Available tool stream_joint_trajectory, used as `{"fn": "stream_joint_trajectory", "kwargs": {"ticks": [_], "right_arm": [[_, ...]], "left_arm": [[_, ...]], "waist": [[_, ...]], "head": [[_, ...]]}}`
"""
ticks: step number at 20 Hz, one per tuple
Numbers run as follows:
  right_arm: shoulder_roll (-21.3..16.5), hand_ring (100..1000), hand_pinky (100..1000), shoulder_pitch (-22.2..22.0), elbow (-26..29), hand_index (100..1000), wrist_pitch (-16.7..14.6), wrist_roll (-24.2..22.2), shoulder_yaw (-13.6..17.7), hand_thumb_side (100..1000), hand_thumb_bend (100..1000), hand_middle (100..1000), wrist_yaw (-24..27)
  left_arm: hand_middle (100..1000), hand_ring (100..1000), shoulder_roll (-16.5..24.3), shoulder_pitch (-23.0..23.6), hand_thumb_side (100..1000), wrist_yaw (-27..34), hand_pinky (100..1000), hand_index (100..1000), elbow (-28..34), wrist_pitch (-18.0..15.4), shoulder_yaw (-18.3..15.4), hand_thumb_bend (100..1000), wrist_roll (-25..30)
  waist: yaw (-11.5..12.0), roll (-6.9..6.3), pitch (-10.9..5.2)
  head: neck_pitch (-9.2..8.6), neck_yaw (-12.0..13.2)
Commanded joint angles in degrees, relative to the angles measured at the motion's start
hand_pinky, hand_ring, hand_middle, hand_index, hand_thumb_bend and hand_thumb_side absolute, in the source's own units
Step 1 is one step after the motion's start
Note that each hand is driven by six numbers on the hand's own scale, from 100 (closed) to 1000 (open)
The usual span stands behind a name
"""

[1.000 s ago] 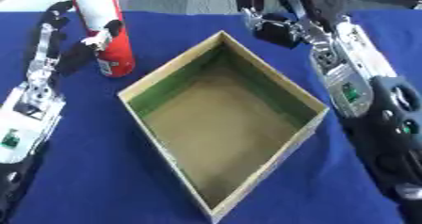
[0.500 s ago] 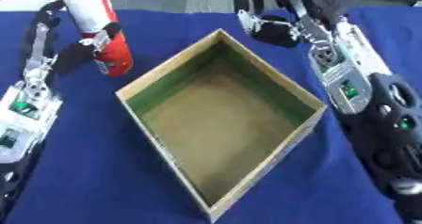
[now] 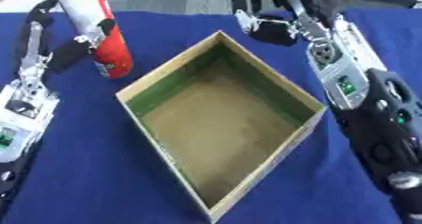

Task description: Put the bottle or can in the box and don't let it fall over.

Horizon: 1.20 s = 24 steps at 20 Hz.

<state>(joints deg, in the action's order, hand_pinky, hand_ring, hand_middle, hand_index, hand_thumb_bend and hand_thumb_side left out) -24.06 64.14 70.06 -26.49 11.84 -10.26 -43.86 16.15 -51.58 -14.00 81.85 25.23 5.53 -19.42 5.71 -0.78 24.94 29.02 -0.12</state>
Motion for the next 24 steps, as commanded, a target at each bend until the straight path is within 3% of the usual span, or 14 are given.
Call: {"fn": "stream_joint_trajectory", "kwargs": {"ticks": [1,15,23,24], "right_arm": [[-0.8,170,613,1.8,0.0,273,-0.5,0.3,0.7,167,100,746,0.0],[-0.9,154,610,2.9,-1.5,258,-1.0,1.0,1.4,151,100,730,-0.6],[-1.0,154,611,3.4,-1.5,255,-0.9,1.2,1.6,106,100,739,-0.4],[-1.0,154,611,3.5,-1.5,255,-0.9,1.2,1.6,142,100,740,-0.4]], "left_arm": [[1000,1000,1.9,-1.6,471,0.2,1000,970,0.2,0.0,-0.6,686,-0.4],[1000,1000,2.2,-3.4,479,2.4,1000,953,-1.8,-1.1,-0.3,659,1.3],[1000,939,2.4,-4.0,484,3.4,1000,952,-2.0,-2.4,-0.5,639,1.9],[1000,940,2.4,-4.2,478,3.4,1000,953,-2.0,-2.6,-0.5,643,1.9]], "waist": [[0.1,0.08,-1.32],[0.1,0.18,-0.96],[-0.1,0.19,-0.51],[-0.1,0.19,-0.43]], "head": [[-0.86,0.0],[-1.46,0.0],[-1.81,0.0],[-1.89,-0.1]]}}
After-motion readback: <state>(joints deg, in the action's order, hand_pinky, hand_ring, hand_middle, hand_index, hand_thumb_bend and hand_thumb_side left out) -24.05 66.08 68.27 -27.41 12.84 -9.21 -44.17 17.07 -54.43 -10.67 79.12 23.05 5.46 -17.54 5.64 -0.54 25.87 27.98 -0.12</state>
